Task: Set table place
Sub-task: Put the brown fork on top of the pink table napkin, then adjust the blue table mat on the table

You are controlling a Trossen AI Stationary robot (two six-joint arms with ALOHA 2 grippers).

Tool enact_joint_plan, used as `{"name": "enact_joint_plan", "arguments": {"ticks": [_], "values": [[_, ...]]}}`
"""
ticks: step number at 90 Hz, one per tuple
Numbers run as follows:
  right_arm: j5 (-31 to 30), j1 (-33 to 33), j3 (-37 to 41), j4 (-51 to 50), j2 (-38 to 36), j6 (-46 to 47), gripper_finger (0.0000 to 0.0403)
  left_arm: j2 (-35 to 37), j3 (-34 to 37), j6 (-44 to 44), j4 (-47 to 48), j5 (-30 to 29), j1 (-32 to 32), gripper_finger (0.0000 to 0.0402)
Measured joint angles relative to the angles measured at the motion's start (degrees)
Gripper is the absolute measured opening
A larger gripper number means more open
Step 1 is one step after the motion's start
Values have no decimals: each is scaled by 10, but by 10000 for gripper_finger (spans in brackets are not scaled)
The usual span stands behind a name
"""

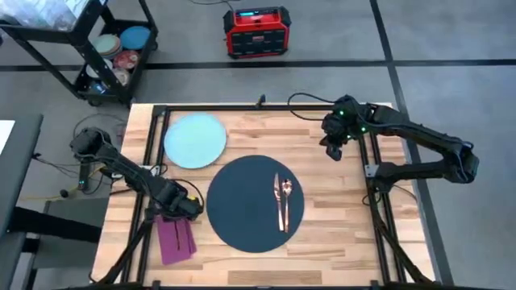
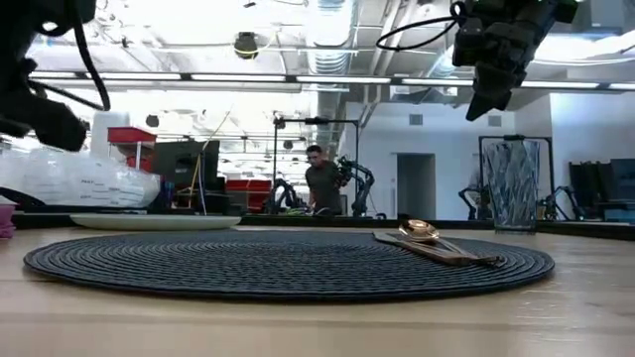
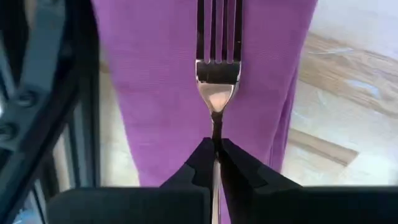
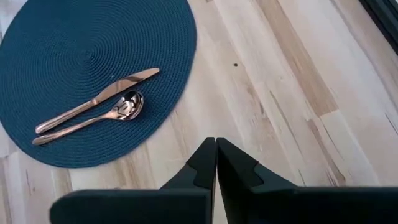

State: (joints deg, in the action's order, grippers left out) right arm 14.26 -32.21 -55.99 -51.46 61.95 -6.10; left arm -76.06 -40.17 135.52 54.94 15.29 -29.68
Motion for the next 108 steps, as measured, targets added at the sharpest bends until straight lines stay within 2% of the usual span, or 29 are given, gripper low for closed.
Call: {"name": "enact_joint_plan", "arguments": {"ticks": [30,83,108], "values": [[0,0,0,-4,0,0,0,-1,23,2,-4,25,-12,1],[-5,0,0,-1,0,-6,0,-1,23,6,-14,41,-15,60],[-6,0,0,-1,0,-6,0,15,-1,-33,-9,37,-7,66]]}}
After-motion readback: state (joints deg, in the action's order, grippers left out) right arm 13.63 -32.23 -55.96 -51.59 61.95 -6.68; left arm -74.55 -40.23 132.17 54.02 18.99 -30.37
